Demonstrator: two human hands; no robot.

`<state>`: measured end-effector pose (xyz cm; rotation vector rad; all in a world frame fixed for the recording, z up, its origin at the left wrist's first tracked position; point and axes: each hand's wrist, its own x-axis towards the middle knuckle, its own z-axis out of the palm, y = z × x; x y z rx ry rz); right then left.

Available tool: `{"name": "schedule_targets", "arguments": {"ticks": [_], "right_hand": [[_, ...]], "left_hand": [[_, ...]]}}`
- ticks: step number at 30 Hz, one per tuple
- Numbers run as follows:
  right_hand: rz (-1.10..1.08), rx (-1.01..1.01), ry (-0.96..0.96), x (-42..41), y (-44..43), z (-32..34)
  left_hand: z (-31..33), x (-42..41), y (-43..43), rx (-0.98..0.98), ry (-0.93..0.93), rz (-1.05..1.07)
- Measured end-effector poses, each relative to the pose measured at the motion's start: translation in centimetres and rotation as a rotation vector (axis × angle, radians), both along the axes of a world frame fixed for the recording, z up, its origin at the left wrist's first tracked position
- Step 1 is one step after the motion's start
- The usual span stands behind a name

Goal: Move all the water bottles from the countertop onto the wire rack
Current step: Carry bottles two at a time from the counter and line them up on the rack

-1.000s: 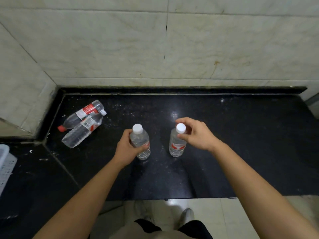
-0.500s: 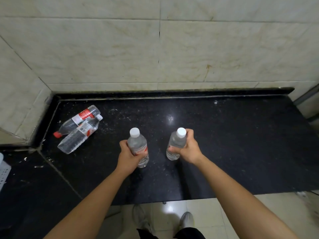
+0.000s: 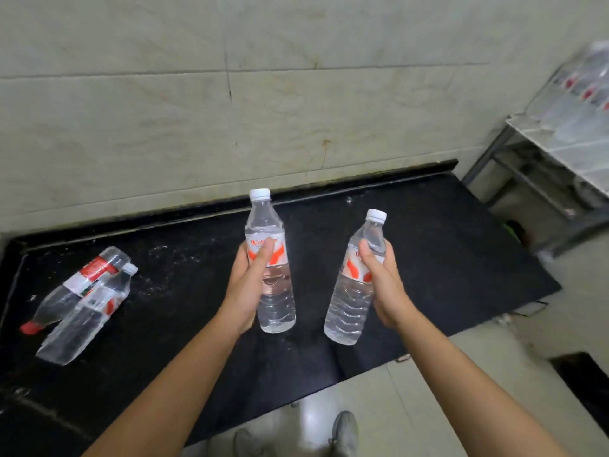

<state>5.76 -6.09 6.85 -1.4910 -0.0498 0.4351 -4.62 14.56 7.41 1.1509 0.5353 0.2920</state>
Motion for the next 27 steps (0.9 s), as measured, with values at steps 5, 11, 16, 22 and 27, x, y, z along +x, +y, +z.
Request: {"name": "schedule_targets", "arguments": {"ticks": [5, 11, 16, 22, 27], "right_hand": [[-0.154, 0.131, 0.124, -0.7, -5.8, 3.2], [-0.262, 0.109, 0.082, -0.8, -14.4, 6.5], [-0.325, 0.099, 0.022, -1.4, -23.0, 7.2], [-0.427, 0.24, 0.01, -1.9, -35.3, 7.9], [-0.532, 0.28, -0.014, -1.7, -44.9, 8.6]], "left_hand": [[1.9, 3.0, -5.6, -0.05, -0.035, -0.114], [4.5, 5.0, -13.9, -0.005, -0.086, -0.225], [6.1, 5.5, -23.0, 0.075, -0.13, -0.259], [7.0, 6.2, -36.5, 0.234, -0.141, -0.345], [8.6, 8.1, -45.7, 0.305, -0.158, -0.423]]}}
